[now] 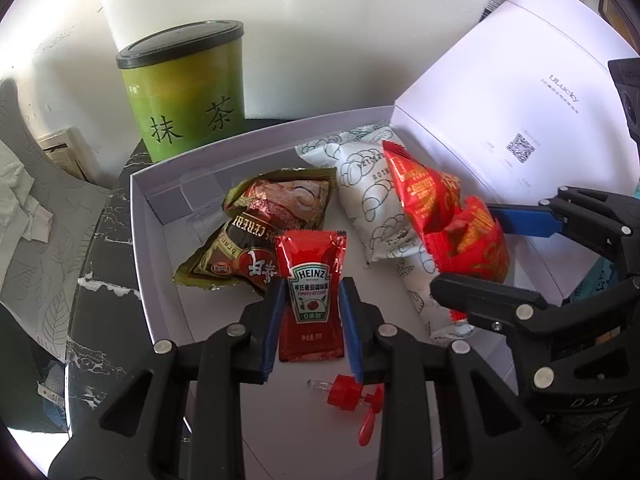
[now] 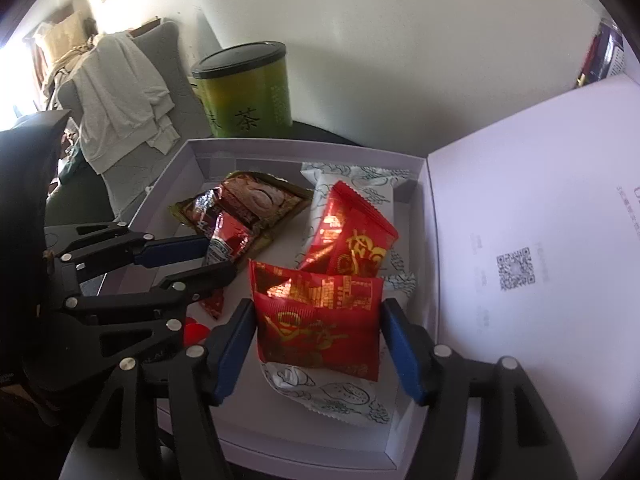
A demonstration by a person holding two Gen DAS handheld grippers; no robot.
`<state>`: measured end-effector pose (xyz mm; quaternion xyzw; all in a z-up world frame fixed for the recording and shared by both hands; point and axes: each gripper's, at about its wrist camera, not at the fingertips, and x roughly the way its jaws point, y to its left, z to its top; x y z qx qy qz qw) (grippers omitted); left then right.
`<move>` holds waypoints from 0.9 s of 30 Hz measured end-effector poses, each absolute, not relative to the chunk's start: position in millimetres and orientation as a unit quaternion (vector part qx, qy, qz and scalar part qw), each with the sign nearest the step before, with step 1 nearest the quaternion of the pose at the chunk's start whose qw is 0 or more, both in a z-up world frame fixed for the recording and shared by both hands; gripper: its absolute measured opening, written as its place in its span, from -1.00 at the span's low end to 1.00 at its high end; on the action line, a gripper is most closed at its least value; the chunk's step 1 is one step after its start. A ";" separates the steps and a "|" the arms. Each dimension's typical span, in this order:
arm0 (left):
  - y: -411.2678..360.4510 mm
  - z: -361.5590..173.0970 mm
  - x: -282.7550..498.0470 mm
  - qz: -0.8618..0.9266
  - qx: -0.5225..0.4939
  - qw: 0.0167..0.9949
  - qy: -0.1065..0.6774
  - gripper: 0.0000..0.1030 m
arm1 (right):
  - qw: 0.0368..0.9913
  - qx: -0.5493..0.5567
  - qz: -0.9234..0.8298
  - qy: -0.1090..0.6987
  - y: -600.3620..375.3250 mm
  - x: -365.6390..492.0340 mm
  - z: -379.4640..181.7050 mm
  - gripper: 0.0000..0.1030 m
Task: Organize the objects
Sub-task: 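Lower the ketchup sachet with the left gripper while the right lowers the candy bag into the box, then open both grippers releasing the ketchup sachet and candy bag in the box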
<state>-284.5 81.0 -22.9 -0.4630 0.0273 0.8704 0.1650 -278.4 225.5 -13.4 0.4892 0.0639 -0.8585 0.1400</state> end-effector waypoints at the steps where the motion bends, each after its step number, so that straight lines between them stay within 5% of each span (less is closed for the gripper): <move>1: 81.0 -22.8 -284.4 0.871 -0.463 0.164 0.028 -0.48 | 0.140 0.491 -0.858 0.063 225.6 -278.3 -14.3 0.30; 27: 65.1 6.2 -263.1 0.892 -0.429 0.142 0.030 -0.11 | 0.109 0.462 -0.878 0.068 224.4 -263.1 12.5 0.36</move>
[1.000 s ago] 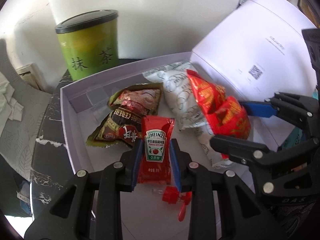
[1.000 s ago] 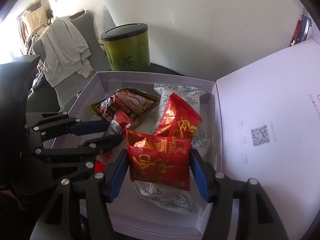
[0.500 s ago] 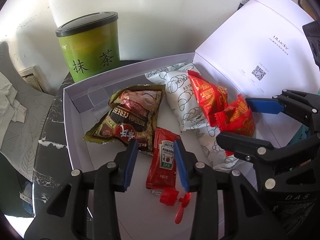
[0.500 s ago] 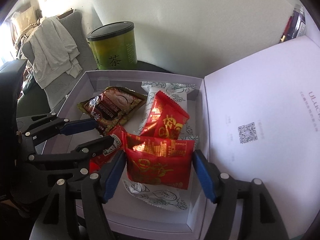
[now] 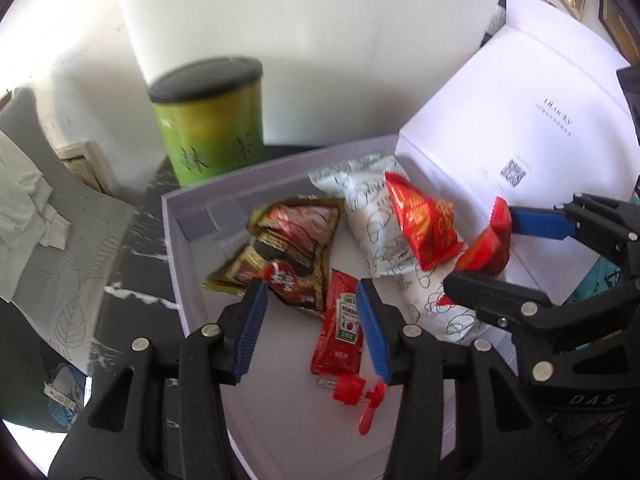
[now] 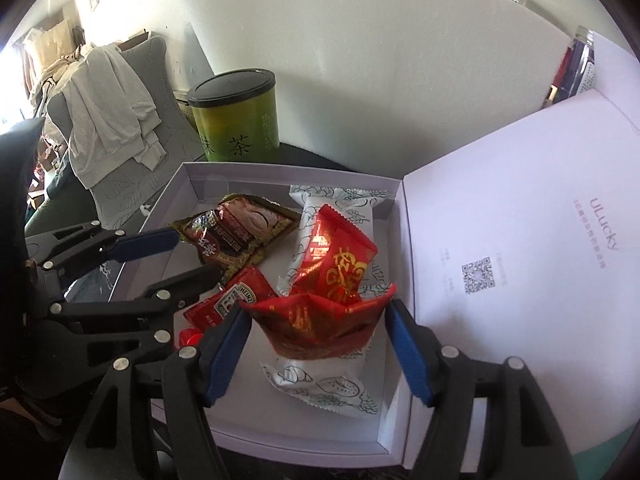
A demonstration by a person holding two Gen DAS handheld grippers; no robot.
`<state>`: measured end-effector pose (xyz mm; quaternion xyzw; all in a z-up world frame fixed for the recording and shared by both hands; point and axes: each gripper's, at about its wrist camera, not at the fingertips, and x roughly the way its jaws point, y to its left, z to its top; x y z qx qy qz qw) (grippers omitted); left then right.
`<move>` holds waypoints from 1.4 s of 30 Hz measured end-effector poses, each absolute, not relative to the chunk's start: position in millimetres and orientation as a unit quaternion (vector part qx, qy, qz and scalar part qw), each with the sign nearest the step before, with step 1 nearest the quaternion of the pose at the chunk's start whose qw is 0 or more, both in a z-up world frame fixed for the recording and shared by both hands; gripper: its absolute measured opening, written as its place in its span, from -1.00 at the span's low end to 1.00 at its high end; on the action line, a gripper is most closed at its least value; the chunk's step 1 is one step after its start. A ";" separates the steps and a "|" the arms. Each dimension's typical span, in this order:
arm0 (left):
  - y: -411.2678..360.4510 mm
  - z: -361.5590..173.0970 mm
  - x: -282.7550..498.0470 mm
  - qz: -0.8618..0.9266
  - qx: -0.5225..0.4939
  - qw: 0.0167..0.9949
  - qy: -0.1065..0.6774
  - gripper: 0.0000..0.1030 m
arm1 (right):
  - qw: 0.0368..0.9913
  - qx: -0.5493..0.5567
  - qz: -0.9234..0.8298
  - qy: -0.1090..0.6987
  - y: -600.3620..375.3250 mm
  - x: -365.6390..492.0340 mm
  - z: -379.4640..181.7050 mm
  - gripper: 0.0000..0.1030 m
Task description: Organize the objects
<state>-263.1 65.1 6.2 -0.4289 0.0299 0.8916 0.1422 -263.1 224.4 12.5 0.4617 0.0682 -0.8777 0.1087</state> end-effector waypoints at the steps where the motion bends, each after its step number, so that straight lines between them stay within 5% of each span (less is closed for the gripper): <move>1: 64.5 10.4 -271.5 0.893 -0.426 0.140 0.029 -0.07 | 0.110 0.461 -0.878 0.066 224.8 -261.1 14.5 0.36; 24: 62.1 80.8 -224.7 0.925 -0.356 0.123 0.045 0.23 | 0.058 0.397 -0.916 0.034 232.6 -202.1 78.9 0.36; 33: 59.6 107.3 -177.8 0.942 -0.307 0.128 0.056 0.34 | 0.042 0.363 -0.930 0.040 230.3 -158.1 102.5 0.51; 42: 58.2 125.7 -138.3 0.949 -0.286 0.124 0.049 0.69 | 0.028 0.358 -0.933 0.027 236.2 -120.4 108.2 0.52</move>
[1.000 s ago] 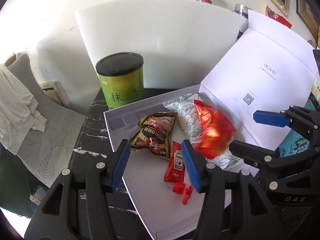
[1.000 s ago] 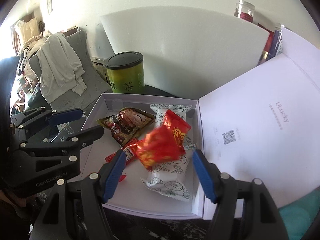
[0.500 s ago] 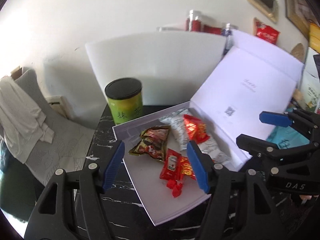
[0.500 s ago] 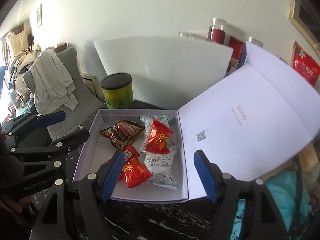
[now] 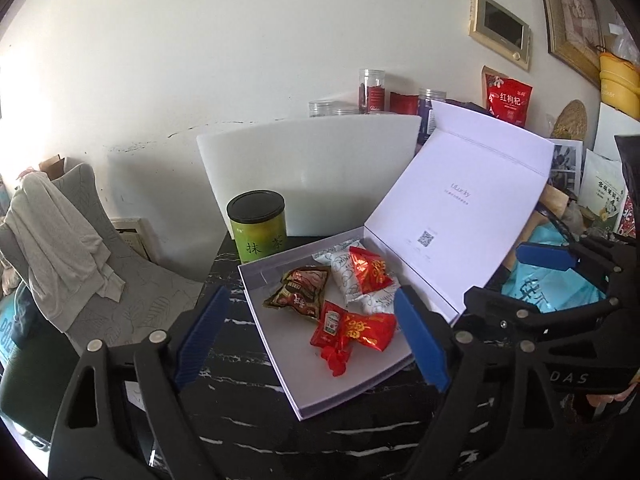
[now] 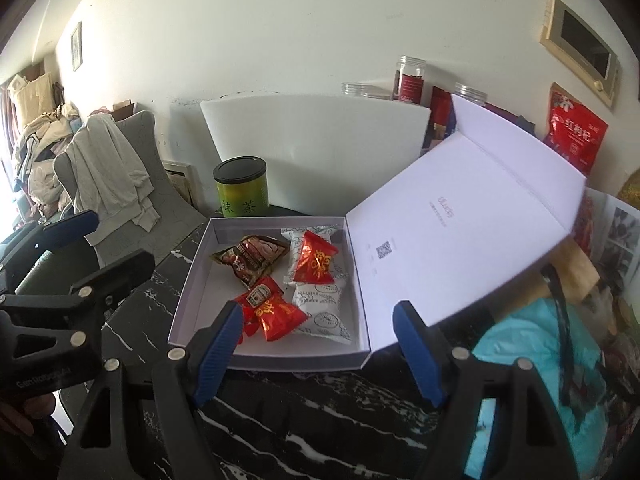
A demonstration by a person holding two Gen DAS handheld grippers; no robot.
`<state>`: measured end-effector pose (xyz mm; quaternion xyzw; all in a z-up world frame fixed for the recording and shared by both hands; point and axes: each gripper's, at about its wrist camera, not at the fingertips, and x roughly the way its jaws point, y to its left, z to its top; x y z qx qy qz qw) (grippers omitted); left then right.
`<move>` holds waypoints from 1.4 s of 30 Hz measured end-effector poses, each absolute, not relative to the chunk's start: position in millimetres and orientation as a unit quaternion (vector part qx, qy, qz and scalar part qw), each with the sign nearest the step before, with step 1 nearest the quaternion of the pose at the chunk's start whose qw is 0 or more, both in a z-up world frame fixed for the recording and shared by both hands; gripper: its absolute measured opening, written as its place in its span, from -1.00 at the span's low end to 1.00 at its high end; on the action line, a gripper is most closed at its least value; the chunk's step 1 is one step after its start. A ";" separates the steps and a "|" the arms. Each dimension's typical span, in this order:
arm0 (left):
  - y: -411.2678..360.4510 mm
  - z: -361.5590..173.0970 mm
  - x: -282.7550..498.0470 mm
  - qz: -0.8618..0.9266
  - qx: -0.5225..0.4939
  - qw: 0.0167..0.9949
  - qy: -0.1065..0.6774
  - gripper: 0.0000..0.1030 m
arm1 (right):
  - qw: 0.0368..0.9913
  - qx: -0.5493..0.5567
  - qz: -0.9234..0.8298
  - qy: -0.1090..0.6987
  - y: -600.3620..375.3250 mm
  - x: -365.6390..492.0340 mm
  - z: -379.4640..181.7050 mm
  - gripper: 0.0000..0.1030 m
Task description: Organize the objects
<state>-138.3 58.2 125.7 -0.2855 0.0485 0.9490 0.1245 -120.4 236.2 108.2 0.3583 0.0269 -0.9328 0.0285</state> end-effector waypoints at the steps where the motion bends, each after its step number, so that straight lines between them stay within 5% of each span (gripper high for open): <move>1: 58.6 125.3 -133.5 0.949 -0.287 0.125 0.049 0.73 | 0.027 0.356 -0.934 0.026 237.2 -115.8 108.1 0.52; 42: 46.9 42.8 -58.1 0.928 -0.361 0.068 0.061 0.82 | -0.038 0.399 -0.916 0.014 233.2 -31.7 21.5 0.52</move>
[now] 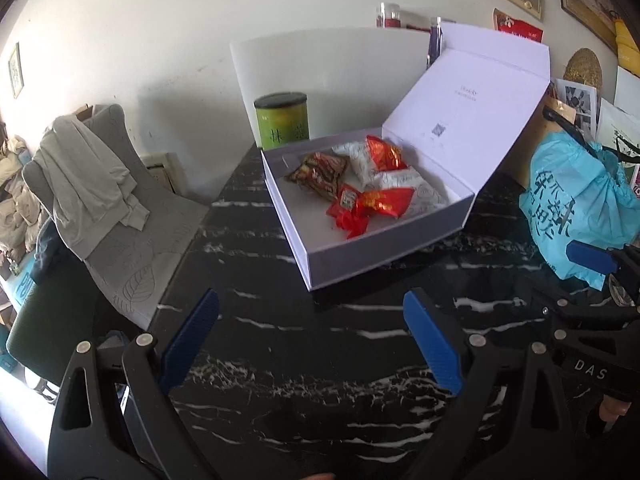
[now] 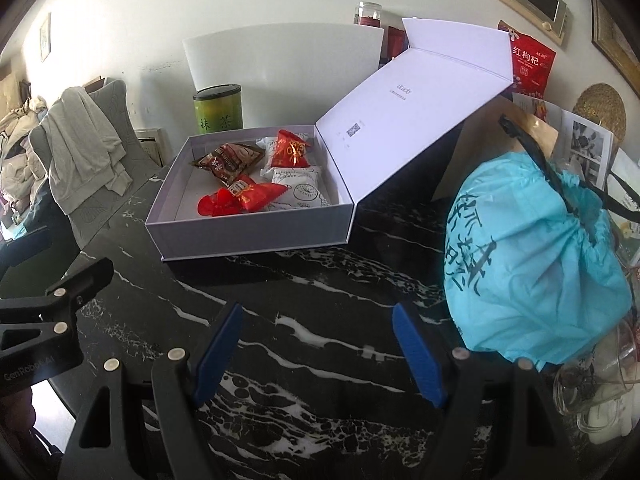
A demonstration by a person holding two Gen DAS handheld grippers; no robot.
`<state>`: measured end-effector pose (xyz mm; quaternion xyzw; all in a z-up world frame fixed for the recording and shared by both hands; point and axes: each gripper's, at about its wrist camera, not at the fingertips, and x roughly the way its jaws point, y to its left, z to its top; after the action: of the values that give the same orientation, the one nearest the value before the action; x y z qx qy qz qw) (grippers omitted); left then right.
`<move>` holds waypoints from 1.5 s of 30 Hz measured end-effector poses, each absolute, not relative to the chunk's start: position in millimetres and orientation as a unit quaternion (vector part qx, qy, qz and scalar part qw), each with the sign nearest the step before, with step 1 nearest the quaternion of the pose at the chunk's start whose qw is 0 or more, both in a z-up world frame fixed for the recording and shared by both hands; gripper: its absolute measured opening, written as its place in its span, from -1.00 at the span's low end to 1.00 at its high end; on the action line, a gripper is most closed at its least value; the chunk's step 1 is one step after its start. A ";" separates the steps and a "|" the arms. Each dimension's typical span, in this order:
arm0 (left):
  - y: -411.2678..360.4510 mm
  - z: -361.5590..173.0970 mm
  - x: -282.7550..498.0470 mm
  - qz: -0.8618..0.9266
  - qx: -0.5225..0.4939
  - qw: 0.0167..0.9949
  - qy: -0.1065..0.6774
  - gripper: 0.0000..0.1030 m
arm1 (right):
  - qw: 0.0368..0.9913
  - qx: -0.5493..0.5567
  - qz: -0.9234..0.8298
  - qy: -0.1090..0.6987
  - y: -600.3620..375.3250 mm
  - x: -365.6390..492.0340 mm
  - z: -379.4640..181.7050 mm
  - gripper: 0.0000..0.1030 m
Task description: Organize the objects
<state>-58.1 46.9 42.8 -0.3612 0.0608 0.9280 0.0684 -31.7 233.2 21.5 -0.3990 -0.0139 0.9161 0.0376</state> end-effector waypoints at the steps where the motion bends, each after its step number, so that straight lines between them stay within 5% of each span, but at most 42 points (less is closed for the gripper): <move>1: 47.3 41.2 -57.3 0.927 -0.365 0.069 0.058 0.82 | 0.037 -0.400 0.916 -0.014 233.7 -29.7 21.2 0.52; 45: 52.9 36.4 -44.6 0.921 -0.379 0.060 0.070 0.82 | 0.050 -0.404 0.913 -0.028 236.4 -14.6 20.0 0.52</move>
<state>-44.6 52.9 36.4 -0.3787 0.0702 0.9209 0.0598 -14.6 236.4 20.0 -0.4036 -0.0281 0.9131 0.0499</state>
